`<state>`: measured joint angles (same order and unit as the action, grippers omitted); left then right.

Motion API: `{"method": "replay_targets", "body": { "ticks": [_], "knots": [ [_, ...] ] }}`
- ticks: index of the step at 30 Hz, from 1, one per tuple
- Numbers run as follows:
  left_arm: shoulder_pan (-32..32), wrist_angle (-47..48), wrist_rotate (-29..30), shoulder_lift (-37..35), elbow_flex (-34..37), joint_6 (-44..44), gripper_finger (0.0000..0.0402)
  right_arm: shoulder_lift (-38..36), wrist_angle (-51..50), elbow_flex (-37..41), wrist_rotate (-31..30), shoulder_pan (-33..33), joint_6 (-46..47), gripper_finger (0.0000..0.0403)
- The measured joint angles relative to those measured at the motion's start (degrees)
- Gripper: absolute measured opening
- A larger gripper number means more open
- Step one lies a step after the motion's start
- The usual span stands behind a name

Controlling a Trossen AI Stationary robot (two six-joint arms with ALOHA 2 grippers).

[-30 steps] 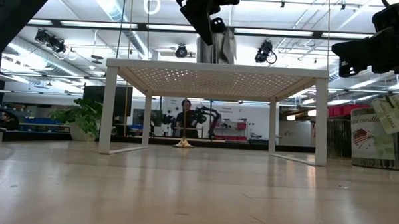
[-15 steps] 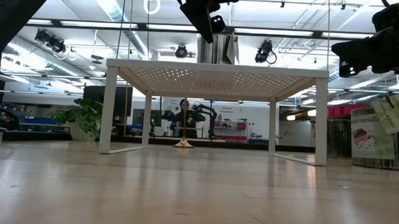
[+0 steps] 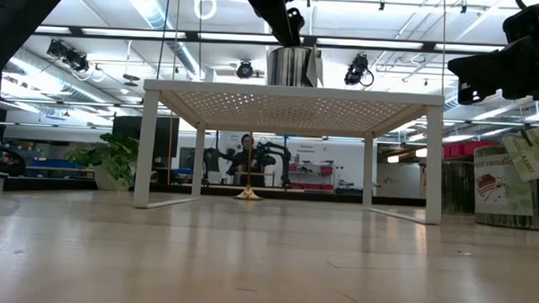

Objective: Pick & Place candle stick holders
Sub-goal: Put the left metal lid scented candle on the shelf, then put the top center golden candle holder on the shelf

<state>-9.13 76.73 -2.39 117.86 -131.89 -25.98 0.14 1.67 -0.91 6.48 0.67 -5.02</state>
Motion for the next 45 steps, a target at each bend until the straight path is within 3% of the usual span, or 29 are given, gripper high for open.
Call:
{"method": "replay_targets", "body": {
  "ticks": [6, 19, 45],
  "knots": [
    [-0.2, 2.0, 0.0, 0.0, -3.2, 1.7, 0.0397, 0.0, 0.0, 0.0, 0.0, 0.0, 0.0, 0.0021],
    [-3.5, 6.3, 3.3, -3.9, -2.8, 7.3, 0.0396, 0.0, 0.0, 0.0, 0.0, 0.0, 0.0, 0.0021],
    [-6.8, 8.6, 0.5, -4.0, -2.7, 8.9, 0.0396, 0.0, 0.0, 0.0, 0.0, 0.0, 0.0, 0.0021]
  ]
}}
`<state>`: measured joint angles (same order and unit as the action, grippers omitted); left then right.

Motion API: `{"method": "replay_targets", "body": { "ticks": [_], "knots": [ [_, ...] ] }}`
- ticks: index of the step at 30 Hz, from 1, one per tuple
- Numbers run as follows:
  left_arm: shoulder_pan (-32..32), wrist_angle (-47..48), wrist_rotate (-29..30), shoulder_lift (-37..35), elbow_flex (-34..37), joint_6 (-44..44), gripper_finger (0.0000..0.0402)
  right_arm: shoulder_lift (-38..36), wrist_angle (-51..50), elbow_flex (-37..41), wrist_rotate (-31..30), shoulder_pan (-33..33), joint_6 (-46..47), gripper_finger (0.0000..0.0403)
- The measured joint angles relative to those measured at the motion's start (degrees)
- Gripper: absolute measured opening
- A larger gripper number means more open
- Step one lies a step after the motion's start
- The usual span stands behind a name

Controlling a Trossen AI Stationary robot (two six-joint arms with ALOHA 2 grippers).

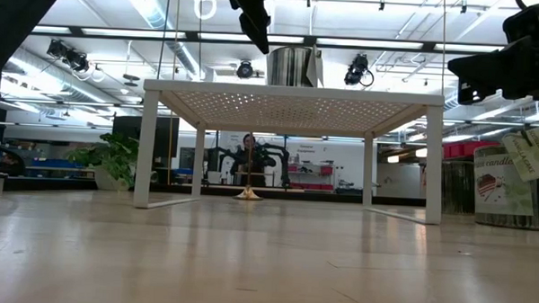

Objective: Pick & Place candle stick holders
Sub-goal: Put the top center golden candle holder on the shelf

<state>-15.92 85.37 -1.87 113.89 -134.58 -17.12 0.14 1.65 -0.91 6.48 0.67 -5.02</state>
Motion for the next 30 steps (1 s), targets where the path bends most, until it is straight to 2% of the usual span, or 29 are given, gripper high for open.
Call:
{"method": "replay_targets", "body": {
  "ticks": [15, 30],
  "knots": [
    [1.8, 0.0, -0.1, 0.0, 0.0, 2.4, 0.0396, 0.0, 0.0, 0.0, 0.0, 0.0, 0.0, 0.0021],
    [0.3, 0.2, 0.1, 0.0, 0.0, 3.0, 0.0396, 0.0, 0.0, 0.0, 0.0, 0.0, 0.0, 0.0021]
  ]
}}
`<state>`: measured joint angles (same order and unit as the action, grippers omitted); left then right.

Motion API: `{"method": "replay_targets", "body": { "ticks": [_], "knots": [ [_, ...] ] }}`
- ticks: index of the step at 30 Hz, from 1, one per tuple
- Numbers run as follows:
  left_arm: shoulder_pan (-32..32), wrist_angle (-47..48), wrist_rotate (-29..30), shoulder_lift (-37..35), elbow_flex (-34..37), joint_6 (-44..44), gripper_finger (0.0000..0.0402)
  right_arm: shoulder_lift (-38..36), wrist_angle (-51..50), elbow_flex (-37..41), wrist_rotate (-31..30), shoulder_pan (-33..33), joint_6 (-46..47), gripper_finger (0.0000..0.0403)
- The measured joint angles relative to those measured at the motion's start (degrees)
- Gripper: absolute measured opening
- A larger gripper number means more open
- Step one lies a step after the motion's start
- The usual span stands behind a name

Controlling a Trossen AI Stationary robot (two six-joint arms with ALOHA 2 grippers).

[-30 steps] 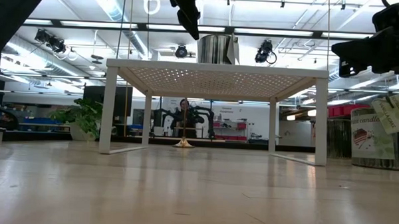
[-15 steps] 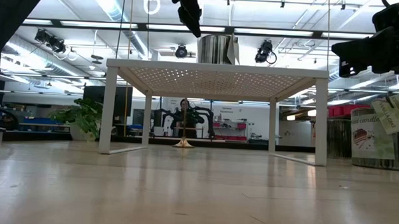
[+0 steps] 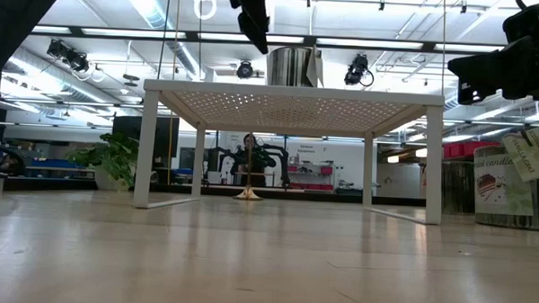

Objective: Pick & Place candle stick holders
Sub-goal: Put the top center golden candle holder on the shelf

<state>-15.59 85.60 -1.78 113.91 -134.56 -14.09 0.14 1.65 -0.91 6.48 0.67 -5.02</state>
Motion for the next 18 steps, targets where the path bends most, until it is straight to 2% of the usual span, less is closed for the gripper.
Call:
{"method": "replay_targets", "body": {
  "ticks": [7, 18],
  "knots": [
    [-0.3, -0.4, 0.0, 0.0, 0.5, 0.0, 0.0396, 0.0, 0.0, 0.0, 0.0, 0.0, 0.0, 0.0021],
    [-1.6, -6.0, 0.0, -2.6, 10.7, 1.5, 0.0396, 0.0, 0.0, 0.0, 0.0, 0.0, 0.0, 0.0021]
  ]
}}
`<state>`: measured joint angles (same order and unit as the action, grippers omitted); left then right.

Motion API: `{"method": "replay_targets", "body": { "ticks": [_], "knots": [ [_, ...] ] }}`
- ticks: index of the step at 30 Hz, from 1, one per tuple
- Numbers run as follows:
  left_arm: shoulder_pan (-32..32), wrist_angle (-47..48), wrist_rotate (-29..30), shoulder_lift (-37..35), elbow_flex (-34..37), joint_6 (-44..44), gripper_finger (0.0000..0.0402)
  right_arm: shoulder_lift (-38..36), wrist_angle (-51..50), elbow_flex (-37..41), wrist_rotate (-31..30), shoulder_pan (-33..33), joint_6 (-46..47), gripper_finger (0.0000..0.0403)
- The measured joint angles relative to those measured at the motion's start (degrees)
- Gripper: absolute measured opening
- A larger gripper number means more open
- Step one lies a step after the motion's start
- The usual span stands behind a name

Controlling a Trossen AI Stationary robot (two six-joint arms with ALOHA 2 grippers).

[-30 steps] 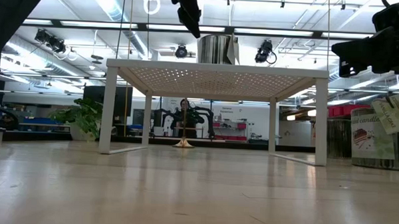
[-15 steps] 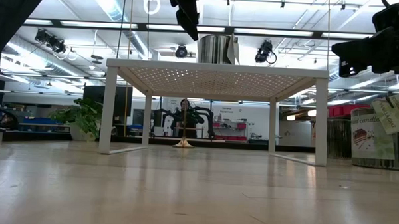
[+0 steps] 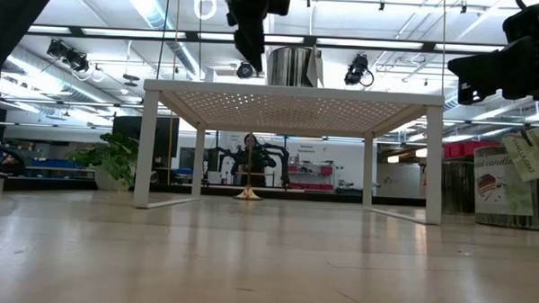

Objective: Pick & Place candle stick holders
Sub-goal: Put the top center golden candle holder on the shelf

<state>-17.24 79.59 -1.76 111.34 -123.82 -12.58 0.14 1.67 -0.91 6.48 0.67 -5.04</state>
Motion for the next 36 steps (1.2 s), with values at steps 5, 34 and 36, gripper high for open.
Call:
{"method": "replay_targets", "body": {
  "ticks": [5, 34, 36],
  "knots": [
    [-0.4, -1.9, 0.0, -1.7, 3.4, 0.6, 0.0396, 0.0, 0.0, 0.0, 0.0, 0.0, 0.0, 0.0021],
    [-2.3, -21.3, 1.1, -27.7, 42.1, 4.5, 0.0396, 0.0, 0.0, 0.0, 0.0, 0.0, 0.0, 0.0021],
    [-2.5, -21.9, 1.1, -28.7, 43.7, 4.5, 0.0396, 0.0, 0.0, 0.0, 0.0, 0.0, 0.0, 0.0021]
  ]
}}
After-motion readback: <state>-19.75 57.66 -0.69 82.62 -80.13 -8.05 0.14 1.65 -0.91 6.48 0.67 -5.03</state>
